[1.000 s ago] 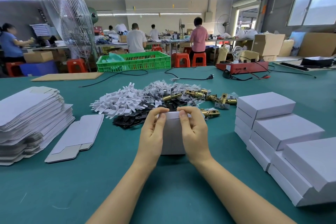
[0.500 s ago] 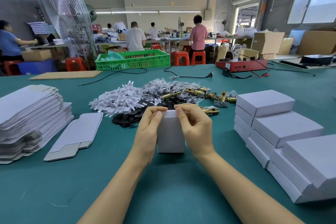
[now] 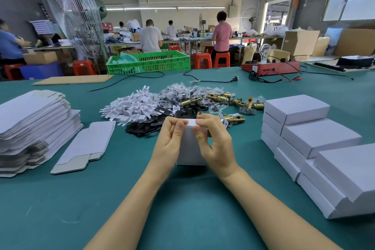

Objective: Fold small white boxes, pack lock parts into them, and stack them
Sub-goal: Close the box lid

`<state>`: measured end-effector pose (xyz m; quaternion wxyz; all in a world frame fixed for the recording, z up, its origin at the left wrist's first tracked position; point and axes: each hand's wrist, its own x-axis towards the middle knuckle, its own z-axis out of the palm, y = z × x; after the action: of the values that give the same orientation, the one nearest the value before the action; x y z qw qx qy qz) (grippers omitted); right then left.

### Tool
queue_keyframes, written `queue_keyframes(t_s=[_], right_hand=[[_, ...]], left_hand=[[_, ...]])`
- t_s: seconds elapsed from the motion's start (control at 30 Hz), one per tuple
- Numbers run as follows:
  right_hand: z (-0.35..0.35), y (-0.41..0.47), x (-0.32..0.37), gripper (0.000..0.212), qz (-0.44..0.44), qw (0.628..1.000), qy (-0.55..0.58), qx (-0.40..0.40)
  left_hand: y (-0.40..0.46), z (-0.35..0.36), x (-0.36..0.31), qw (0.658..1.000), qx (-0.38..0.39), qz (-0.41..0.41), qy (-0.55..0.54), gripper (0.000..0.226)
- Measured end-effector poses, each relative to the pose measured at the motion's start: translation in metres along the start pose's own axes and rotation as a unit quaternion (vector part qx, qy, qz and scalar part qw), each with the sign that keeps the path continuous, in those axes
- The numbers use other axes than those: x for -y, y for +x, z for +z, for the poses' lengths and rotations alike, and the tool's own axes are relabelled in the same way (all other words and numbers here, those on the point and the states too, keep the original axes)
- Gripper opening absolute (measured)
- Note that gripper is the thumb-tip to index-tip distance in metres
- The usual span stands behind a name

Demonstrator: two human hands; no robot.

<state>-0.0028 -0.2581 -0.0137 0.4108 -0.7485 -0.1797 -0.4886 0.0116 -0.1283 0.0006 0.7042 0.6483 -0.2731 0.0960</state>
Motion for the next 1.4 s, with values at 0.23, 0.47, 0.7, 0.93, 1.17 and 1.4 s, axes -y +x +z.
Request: queue_keyframes(t_s=[0.23, 0.47, 0.7, 0.93, 1.17, 1.4], right_hand=[[-0.001, -0.001, 0.003, 0.023, 0.092, 0.994, 0.029, 0.052], [0.0, 0.001, 0.0, 0.02, 0.102, 0.993, 0.021, 0.058], [-0.008, 0.022, 0.013, 0.035, 0.337, 0.915, 0.186, 0.121], [-0.014, 0.036, 0.019, 0.048, 0.565, 0.695, 0.343, 0.283], [-0.067, 0.066, 0.03, 0.056, 0.485, 0.735, 0.31, 0.358], [-0.153, 0.132, 0.097, 0.094, 0.278, 0.877, -0.017, 0.392]], left_hand=[[-0.005, -0.002, 0.005, 0.999, 0.035, 0.002, 0.029, 0.018], [-0.004, -0.004, 0.01, 0.998, 0.019, -0.012, 0.052, 0.021], [0.007, -0.002, 0.005, 0.966, -0.133, -0.136, -0.177, 0.014], [0.007, 0.005, 0.005, 0.952, -0.164, -0.198, -0.165, 0.004], [-0.003, 0.013, 0.0, 0.996, -0.058, -0.049, 0.04, 0.026], [-0.008, 0.008, 0.015, 0.992, -0.063, -0.065, 0.088, 0.023]])
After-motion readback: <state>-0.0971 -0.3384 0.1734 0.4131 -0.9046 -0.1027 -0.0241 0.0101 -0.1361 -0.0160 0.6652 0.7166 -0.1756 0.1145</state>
